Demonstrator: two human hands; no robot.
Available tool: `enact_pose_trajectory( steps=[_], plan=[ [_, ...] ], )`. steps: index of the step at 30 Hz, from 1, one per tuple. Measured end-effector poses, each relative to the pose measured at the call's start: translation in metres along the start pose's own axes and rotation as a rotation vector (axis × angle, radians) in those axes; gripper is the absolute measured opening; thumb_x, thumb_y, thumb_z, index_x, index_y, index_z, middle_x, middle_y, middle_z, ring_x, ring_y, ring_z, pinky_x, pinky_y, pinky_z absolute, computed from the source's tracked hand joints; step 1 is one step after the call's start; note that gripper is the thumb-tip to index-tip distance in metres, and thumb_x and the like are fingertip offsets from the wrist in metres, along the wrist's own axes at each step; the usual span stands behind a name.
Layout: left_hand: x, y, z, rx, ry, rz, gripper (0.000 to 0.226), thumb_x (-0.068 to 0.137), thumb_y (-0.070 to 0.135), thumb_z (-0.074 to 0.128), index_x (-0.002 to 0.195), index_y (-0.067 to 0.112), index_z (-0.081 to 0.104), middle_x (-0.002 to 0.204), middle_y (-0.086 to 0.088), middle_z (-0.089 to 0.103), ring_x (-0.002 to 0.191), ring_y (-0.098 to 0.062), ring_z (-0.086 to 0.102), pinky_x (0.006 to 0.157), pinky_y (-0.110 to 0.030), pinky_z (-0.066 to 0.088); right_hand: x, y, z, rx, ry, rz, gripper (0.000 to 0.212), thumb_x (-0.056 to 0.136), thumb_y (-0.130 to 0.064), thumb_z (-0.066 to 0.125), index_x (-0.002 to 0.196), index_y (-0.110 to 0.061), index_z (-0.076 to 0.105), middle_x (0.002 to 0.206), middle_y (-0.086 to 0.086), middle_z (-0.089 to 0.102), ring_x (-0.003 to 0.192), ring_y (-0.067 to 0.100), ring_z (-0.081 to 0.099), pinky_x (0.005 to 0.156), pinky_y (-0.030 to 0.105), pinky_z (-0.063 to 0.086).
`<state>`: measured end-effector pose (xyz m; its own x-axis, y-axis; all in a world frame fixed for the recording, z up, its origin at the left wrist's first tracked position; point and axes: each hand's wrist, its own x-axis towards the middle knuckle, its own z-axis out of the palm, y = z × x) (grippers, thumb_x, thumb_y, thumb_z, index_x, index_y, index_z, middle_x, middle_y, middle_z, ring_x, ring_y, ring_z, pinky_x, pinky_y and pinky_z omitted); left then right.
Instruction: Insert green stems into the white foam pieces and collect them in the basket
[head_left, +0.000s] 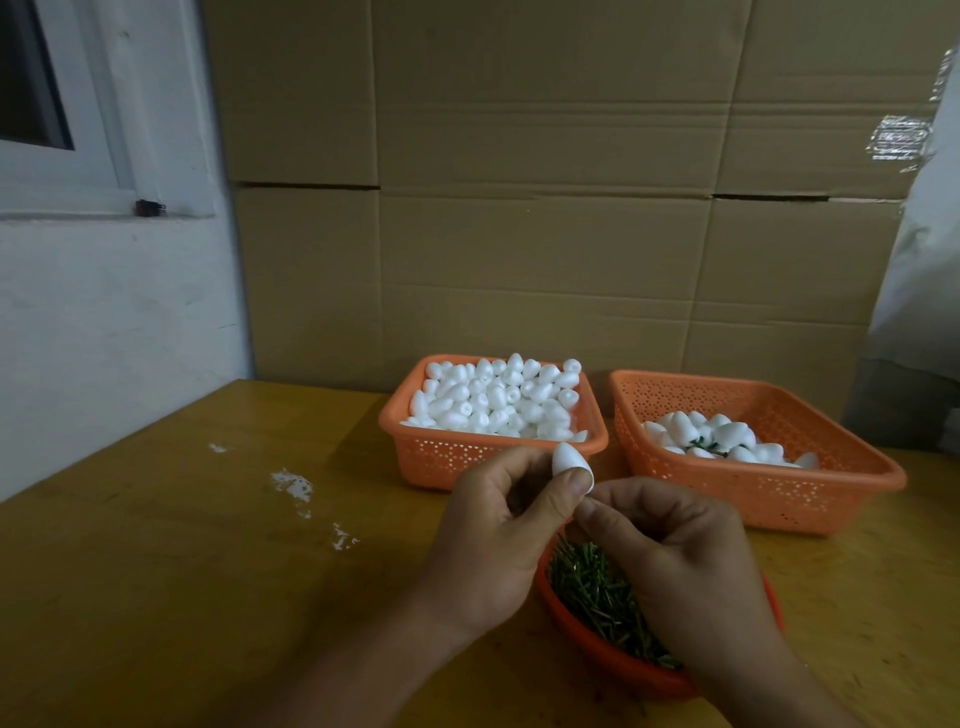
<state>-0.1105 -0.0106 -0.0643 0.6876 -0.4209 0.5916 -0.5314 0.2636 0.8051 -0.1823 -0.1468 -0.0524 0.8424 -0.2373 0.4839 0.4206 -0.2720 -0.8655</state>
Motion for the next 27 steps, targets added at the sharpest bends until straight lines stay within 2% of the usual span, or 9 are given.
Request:
enact_pose_trajectory(
  steps=[5,8,11,15,17,19,23,25,27],
  plan=[
    [-0.001,0.001,0.001,-0.049,-0.037,0.007,0.012,0.094,0.030,0.062,0.089,0.026,0.072,0.070,0.018,0.066,0.069,0.005,0.062,0.064,-0.008,0.046,0.001,-0.004,0.000,0.121,-0.008,0.058,0.014,0.077,-0.025,0.071,0.076,-0.014,0.079,0.069,0.007,0.075,0.055,0.000,0.064,0.053,0.009,0.046],
    [-0.003,0.000,0.002,-0.020,-0.061,-0.027,0.013,0.095,0.033,0.065,0.103,0.027,0.073,0.077,0.017,0.068,0.073,0.005,0.063,0.066,-0.010,0.047,0.005,-0.003,-0.005,0.118,0.042,0.092,0.009,0.083,-0.013,0.071,0.079,-0.009,0.079,0.073,0.008,0.076,0.057,0.001,0.064,0.054,0.010,0.047],
    [-0.005,-0.006,0.003,0.081,-0.029,-0.098,0.031,0.084,0.050,0.068,0.111,0.035,0.070,0.084,0.009,0.068,0.079,-0.002,0.065,0.072,-0.019,0.051,0.015,0.000,-0.017,0.034,0.136,0.105,0.011,0.088,-0.011,0.070,0.080,-0.011,0.078,0.071,0.004,0.074,0.055,0.000,0.062,0.053,0.010,0.046],
    [-0.007,-0.010,0.003,0.199,-0.038,-0.094,0.021,0.083,0.047,0.068,0.099,0.035,0.069,0.082,0.009,0.066,0.078,-0.001,0.064,0.071,-0.020,0.049,0.042,0.011,-0.040,-0.132,0.308,0.133,0.012,0.087,-0.017,0.074,0.076,-0.020,0.076,0.072,-0.003,0.075,0.058,0.001,0.066,0.050,0.012,0.048],
    [-0.007,-0.010,0.004,0.230,-0.057,-0.087,0.010,0.086,0.039,0.067,0.088,0.029,0.068,0.075,0.011,0.064,0.072,0.000,0.060,0.067,-0.019,0.047,0.059,0.022,-0.054,-0.242,0.393,0.167,0.013,0.087,-0.021,0.075,0.074,-0.021,0.075,0.071,0.003,0.074,0.048,0.003,0.056,0.049,0.022,0.044],
    [-0.009,-0.011,0.005,0.234,-0.075,-0.090,0.010,0.087,0.033,0.068,0.082,0.025,0.065,0.068,0.013,0.059,0.065,-0.001,0.054,0.062,-0.019,0.044,0.077,0.032,-0.068,-0.349,0.449,0.199,0.012,0.088,-0.024,0.074,0.077,-0.022,0.075,0.072,0.004,0.073,0.051,0.011,0.055,0.050,0.028,0.044],
    [-0.010,-0.013,0.004,0.252,-0.112,-0.106,0.016,0.087,0.029,0.073,0.077,0.024,0.063,0.062,0.012,0.054,0.060,-0.004,0.049,0.058,-0.020,0.042,0.107,0.047,-0.092,-0.702,0.479,0.231,0.015,0.090,-0.036,0.070,0.090,-0.024,0.078,0.082,-0.002,0.074,0.078,0.024,0.067,0.072,0.045,0.058],
    [-0.010,-0.013,0.005,0.260,-0.114,-0.110,0.020,0.084,0.035,0.074,0.074,0.025,0.061,0.059,0.012,0.050,0.057,-0.005,0.044,0.055,-0.021,0.039,0.116,0.051,-0.101,-0.902,0.445,0.301,0.024,0.090,-0.045,0.065,0.084,-0.026,0.078,0.084,0.001,0.073,0.088,0.030,0.065,0.080,0.046,0.056],
    [-0.010,-0.014,0.004,0.272,-0.108,-0.107,0.024,0.081,0.043,0.073,0.073,0.025,0.059,0.058,0.012,0.048,0.056,-0.005,0.042,0.054,-0.022,0.038,0.122,0.055,-0.107,-1.035,0.386,0.377,0.041,0.091,-0.051,0.060,0.067,-0.021,0.073,0.077,0.006,0.068,0.090,0.034,0.063,0.086,0.046,0.054]
  ],
)
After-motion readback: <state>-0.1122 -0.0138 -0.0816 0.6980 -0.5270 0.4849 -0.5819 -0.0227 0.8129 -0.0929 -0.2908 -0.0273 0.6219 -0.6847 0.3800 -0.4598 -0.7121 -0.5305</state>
